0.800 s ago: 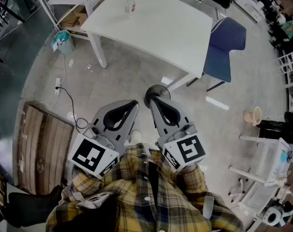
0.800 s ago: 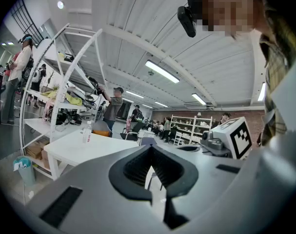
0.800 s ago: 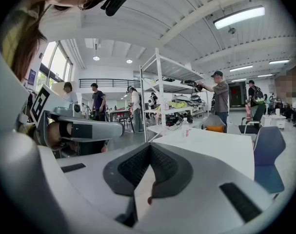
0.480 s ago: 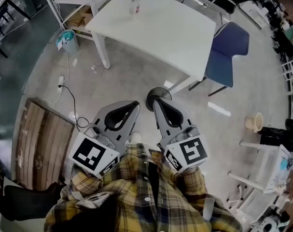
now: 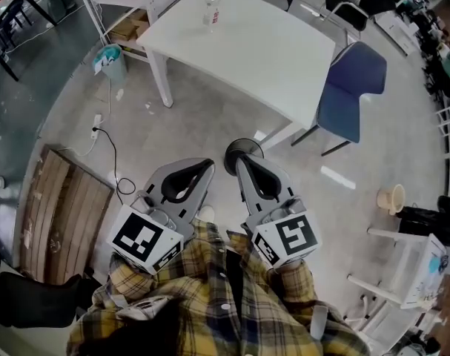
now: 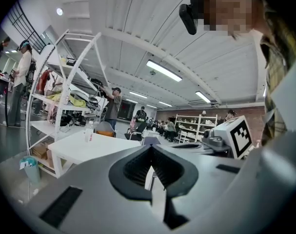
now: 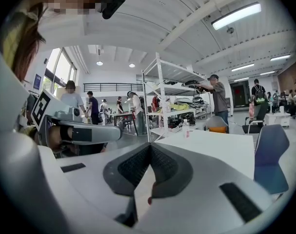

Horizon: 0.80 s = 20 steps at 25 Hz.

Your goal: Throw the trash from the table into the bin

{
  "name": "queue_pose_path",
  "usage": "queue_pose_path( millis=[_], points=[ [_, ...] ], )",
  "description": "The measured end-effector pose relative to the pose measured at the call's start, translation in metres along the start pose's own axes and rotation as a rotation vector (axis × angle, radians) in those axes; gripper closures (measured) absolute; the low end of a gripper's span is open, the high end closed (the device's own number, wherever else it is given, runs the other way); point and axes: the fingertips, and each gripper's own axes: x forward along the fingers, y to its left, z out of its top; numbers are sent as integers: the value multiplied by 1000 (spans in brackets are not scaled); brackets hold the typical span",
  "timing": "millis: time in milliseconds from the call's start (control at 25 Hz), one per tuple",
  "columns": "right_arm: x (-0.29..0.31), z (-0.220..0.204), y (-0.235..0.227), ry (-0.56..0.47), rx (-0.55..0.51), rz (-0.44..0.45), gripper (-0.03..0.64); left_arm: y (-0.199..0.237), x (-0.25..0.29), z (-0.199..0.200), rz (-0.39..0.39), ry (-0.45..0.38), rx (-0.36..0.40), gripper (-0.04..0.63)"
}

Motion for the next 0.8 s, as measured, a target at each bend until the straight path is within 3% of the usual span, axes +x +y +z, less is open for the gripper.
queue_pose_path(
  millis=[400,800],
  points=[
    [46,3,-18,10,-7,-33,618,46,23,6,-29,-7,-11,588],
    [155,25,-49,33,-7,-68,618,157,60,46,-52,-19,1,588]
  ],
)
